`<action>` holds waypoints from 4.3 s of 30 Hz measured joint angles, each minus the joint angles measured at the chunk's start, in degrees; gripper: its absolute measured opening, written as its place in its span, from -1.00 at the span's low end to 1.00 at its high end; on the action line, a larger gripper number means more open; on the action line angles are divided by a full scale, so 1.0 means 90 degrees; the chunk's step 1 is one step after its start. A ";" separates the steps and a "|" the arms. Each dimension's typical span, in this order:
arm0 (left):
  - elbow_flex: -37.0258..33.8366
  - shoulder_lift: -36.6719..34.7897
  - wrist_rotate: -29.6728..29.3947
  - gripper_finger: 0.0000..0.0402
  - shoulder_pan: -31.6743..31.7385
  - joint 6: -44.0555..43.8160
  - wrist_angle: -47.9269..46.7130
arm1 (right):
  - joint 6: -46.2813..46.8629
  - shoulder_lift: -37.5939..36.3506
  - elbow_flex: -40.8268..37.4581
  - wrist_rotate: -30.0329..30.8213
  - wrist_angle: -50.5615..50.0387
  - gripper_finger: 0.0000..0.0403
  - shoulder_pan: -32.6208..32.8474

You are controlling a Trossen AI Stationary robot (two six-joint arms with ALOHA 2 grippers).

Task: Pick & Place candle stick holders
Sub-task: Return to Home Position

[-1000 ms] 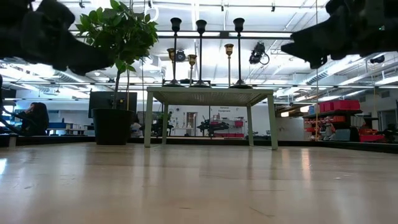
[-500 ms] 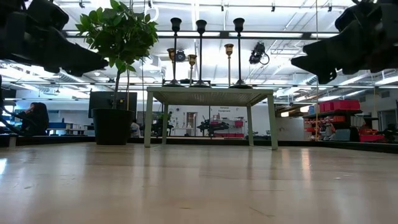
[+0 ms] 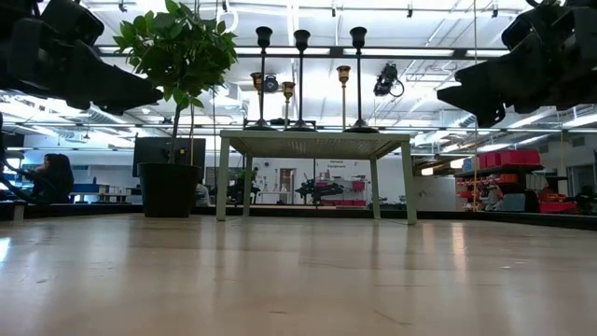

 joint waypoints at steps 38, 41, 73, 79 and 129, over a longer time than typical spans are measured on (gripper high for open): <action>-0.0007 -0.2005 0.0058 -0.06 0.0166 -0.0007 -0.0164 | -0.0005 -0.5819 -0.0034 0.0105 -0.1134 0.07 -0.0974; -0.0007 -0.2212 0.0056 -0.06 0.0334 -0.0007 -0.0376 | -0.0005 -0.5821 -0.0022 0.0220 -0.1053 0.07 -0.0984; -0.0007 -0.3315 0.0046 -0.06 0.0640 -0.0007 -0.0574 | -0.0691 -0.5773 -0.0027 -0.0168 -0.4829 0.07 -0.0952; -0.0007 -0.3317 0.0141 -0.06 0.0885 -0.0007 -0.0622 | -0.0671 -0.5686 -0.0027 -0.0165 -0.5203 0.07 -0.0952; -0.0010 -0.3232 0.2386 -0.06 0.1784 -0.0865 -0.2098 | -0.0652 -0.5680 -0.0019 -0.0158 -0.5212 0.07 -0.0952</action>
